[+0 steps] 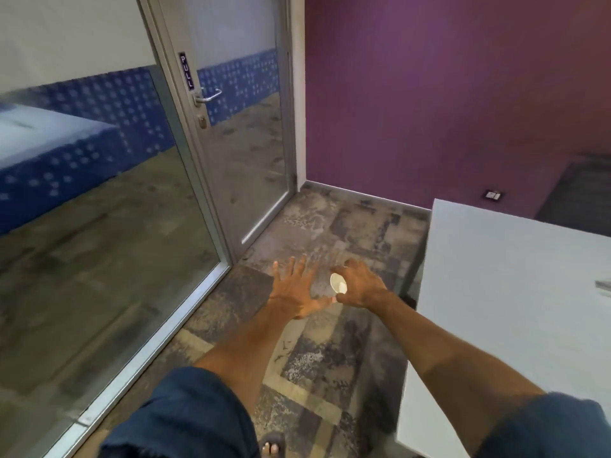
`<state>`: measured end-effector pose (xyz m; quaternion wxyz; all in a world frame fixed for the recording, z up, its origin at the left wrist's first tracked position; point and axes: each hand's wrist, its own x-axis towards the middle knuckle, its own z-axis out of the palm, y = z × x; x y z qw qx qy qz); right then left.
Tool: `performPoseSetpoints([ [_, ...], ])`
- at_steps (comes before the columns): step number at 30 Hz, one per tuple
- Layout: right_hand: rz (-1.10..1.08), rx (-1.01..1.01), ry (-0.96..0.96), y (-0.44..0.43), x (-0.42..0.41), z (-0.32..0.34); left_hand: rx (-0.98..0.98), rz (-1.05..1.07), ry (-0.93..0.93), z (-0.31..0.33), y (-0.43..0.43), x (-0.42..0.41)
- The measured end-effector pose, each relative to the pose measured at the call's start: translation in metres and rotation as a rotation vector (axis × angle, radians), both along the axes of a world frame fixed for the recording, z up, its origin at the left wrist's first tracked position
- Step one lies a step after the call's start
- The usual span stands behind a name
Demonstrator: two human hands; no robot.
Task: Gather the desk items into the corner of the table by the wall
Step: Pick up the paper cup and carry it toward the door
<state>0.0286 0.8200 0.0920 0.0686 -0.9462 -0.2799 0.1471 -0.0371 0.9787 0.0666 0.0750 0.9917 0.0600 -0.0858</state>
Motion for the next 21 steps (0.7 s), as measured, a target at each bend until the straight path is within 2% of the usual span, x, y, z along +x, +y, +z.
performPoseSetpoints([
  [7, -0.31, 0.047, 0.029, -0.003, 0.044, -0.001, 0.035, -0.277, -0.016, 0.0, 0.011, 0.093],
  [12, -0.481, 0.041, 0.025, -0.022, 0.064, 0.007, -0.031, -0.464, -0.034, -0.003, 0.006, 0.147],
  [21, -0.762, -0.009, -0.025, -0.083, 0.101, 0.0, -0.003, -0.751, 0.006, -0.013, -0.059, 0.234],
])
